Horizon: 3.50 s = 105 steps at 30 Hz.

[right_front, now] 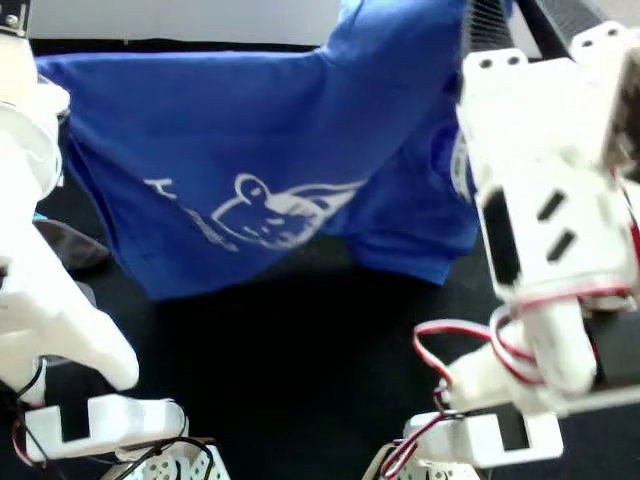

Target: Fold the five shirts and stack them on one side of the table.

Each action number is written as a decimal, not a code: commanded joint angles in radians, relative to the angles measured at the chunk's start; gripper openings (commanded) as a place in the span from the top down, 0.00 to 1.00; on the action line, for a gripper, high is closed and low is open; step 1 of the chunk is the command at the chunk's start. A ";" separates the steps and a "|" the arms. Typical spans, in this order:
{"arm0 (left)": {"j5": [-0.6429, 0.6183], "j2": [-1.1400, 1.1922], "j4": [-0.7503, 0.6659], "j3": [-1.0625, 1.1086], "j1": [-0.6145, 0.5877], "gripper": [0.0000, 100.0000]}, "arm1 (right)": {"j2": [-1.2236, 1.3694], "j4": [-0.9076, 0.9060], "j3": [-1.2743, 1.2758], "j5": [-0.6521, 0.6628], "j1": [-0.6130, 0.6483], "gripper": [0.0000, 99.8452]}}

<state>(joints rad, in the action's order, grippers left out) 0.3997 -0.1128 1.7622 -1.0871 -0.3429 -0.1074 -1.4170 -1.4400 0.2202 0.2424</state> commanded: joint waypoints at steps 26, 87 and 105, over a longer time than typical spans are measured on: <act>-0.005 -0.444 -0.002 0.269 0.007 0.99 | -0.298 -0.108 0.084 0.051 -0.077 0.99; 0.313 0.277 -0.002 0.717 0.016 0.99 | -0.067 0.035 1.544 -0.104 -0.064 0.99; 0.549 -0.349 -0.327 1.751 -0.015 0.99 | -0.483 0.047 2.100 0.100 -0.186 0.99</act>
<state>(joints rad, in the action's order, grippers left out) 0.9060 -0.3782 1.4998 0.5700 -0.3383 -0.5585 -1.3709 0.6299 0.3030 0.0736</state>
